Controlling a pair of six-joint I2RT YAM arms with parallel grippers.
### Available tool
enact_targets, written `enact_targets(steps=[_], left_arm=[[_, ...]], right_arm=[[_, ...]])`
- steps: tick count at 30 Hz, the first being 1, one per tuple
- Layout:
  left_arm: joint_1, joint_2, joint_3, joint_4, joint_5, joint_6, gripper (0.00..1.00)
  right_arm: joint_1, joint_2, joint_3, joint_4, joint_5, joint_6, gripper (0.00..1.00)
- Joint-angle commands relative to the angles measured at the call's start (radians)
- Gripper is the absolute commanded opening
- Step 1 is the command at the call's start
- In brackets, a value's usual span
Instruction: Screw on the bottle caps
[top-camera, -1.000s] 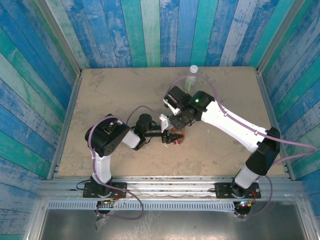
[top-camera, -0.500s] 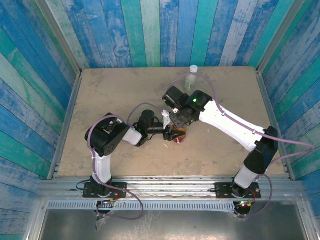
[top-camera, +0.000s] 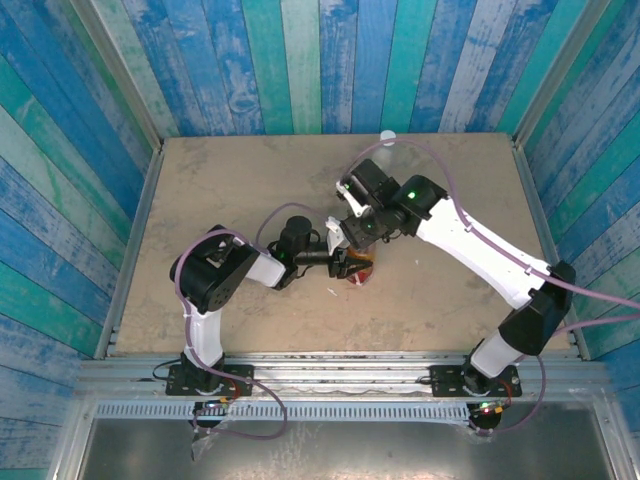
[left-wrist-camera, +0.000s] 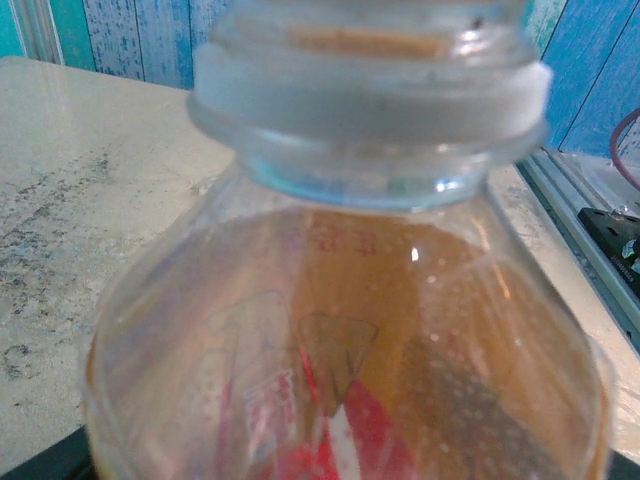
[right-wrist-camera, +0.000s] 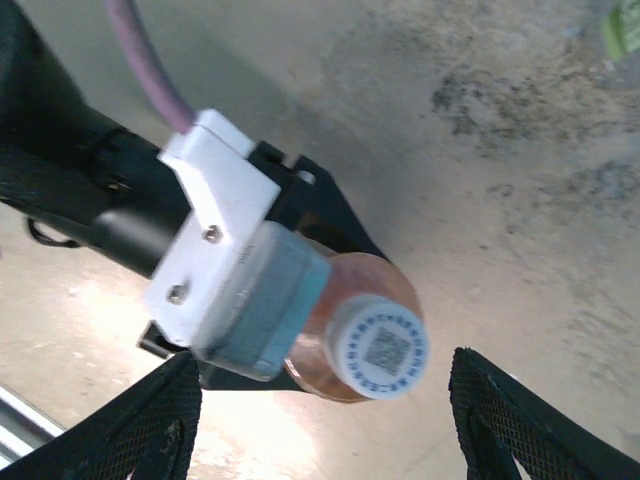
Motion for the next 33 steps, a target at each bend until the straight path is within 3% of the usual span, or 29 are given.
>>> enact_targets(steps=[1,8,19,26,33], left_arm=[[-0.002,0.029,-0.007,-0.135,-0.023,0.028,0.52],[-0.002,0.026,-0.012,-0.135,-0.024,0.030,0.52],[-0.002,0.026,-0.014,-0.133,-0.032,0.028,0.52],[-0.002,0.025,-0.014,-0.133,-0.032,0.029,0.52],[-0.002,0.023,-0.019,-0.129,-0.037,0.028,0.52]], right_arm=[[-0.034,-0.014,-0.056,0.077,-0.126,0.059,0.68],[-0.082,-0.025,-0.088,0.097,-0.117,0.122,0.55],[-0.143,-0.145,-0.186,0.205,-0.085,0.179,0.65],[-0.154,-0.098,-0.200,0.209,-0.149,0.168,0.52],[-0.157,-0.063,-0.202,0.194,-0.177,0.149,0.50]])
